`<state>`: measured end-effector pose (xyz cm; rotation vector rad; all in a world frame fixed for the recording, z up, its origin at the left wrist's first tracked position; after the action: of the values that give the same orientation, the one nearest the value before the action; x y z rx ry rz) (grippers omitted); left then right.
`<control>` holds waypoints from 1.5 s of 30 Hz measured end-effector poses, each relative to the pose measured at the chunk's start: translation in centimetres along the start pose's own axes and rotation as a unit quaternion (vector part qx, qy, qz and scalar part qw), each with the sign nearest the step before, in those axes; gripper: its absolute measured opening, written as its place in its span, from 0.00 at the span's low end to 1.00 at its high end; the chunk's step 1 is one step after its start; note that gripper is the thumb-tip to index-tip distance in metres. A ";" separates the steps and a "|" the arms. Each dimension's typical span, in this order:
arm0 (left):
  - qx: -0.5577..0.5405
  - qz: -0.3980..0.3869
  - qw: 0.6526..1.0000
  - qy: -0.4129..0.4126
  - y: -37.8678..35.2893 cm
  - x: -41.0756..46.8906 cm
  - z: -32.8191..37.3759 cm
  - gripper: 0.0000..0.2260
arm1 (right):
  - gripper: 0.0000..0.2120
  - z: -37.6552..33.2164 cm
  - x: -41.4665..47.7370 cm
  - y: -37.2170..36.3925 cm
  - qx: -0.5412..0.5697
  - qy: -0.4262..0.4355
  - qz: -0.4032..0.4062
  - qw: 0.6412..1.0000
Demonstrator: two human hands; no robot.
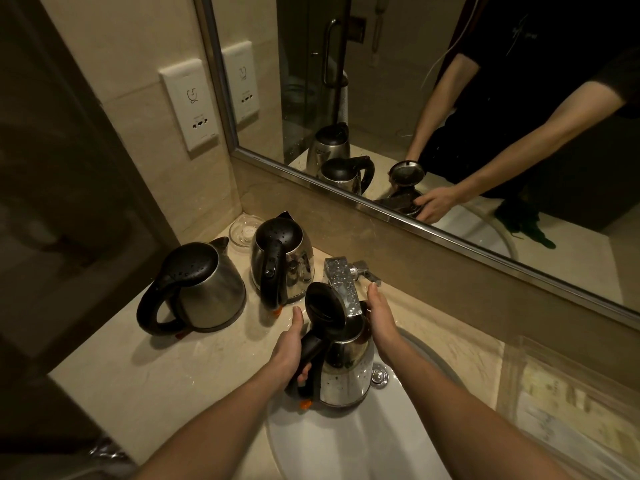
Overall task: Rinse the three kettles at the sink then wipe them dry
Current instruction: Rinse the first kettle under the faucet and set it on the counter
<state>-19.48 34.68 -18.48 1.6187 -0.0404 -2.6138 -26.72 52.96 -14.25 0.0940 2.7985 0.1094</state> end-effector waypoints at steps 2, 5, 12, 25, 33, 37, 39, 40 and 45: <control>0.004 -0.004 1.000 0.002 -0.1 -0.1 0.0 0.40 | 0.30 0.1 0.1 0.1 -0.003 -0.004 0.001 1.000; 0.006 -0.017 1.000 0.004 -0.2 0.0 -0.1 0.39 | 0.29 0.0 0.0 0.0 0.000 -0.006 -0.005 1.000; 0.003 -0.022 1.000 0.006 -0.4 0.0 -0.1 0.41 | 0.33 0.3 0.0 0.2 -0.009 -0.010 0.007 1.000; 0.010 -0.016 1.000 0.014 -0.4 -0.3 -0.2 0.38 | 0.31 -0.2 -0.2 0.2 -0.004 -0.008 0.005 1.000; 0.016 -0.017 1.000 0.012 -0.1 0.1 -0.3 0.45 | 0.30 -0.3 -0.5 0.3 -0.007 -0.007 0.008 1.000; 0.019 -0.017 1.000 0.005 -0.2 0.2 -0.2 0.46 | 0.28 -0.3 -0.2 0.4 -0.013 0.001 0.009 1.000; 0.021 -0.018 1.000 0.003 -0.2 0.1 -0.1 0.46 | 0.28 -0.3 -0.1 0.3 -0.009 0.002 0.009 1.000; 0.022 -0.018 1.000 0.003 -0.2 0.1 -0.1 0.46 | 0.28 -0.2 -0.1 0.3 -0.006 0.001 0.009 1.000; 0.018 -0.023 1.000 0.003 -0.2 0.0 -0.1 0.47 | 0.29 -0.3 -0.3 0.2 -0.002 -0.003 0.003 1.000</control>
<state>-19.38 34.91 -18.54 1.6590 -0.0522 -2.6572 -26.53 53.11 -13.85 0.1023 2.7914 0.1170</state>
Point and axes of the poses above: each hand's wrist, its own x-axis towards the middle knuckle, its own y-axis out of the back of the hand, z = x × y, the point moved 9 cm from there along x, towards the middle knuckle, and after that the axes turned 13 degrees about y, right-handed, at the moved point
